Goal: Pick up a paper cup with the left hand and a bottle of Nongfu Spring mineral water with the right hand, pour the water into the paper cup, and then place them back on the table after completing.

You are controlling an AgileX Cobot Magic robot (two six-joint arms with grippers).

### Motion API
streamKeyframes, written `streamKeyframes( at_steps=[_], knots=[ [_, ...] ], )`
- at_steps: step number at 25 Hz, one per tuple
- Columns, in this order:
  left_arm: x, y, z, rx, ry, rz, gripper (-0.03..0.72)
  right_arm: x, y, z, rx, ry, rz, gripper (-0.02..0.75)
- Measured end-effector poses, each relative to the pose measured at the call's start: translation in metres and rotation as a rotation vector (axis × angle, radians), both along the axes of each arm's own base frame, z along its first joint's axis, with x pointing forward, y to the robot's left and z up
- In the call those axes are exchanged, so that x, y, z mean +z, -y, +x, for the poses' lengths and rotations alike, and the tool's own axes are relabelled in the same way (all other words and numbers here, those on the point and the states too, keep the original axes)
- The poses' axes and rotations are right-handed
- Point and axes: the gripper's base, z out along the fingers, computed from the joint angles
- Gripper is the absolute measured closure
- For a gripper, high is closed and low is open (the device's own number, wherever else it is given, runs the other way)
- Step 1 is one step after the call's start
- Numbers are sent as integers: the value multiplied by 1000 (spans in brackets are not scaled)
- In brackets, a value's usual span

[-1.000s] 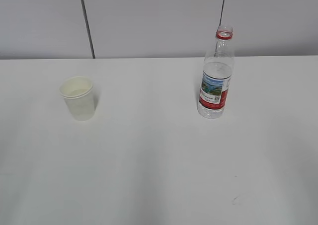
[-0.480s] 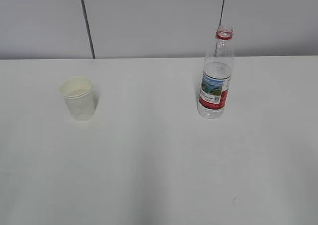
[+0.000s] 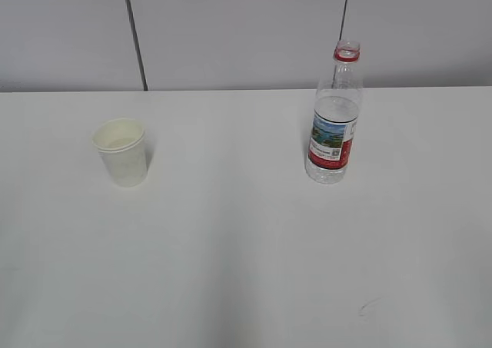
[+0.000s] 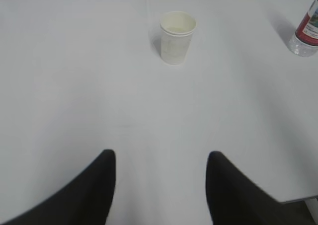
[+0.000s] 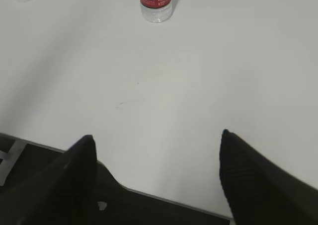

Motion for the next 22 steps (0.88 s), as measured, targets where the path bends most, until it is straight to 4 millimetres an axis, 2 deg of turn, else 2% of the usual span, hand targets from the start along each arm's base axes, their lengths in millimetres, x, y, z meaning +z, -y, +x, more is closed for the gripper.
streamKeyframes(
  at_steps=[22],
  knots=[
    [0,-3,0,21,10,28,314,-2,2,1,-11,-2,-16,169]
  ],
)
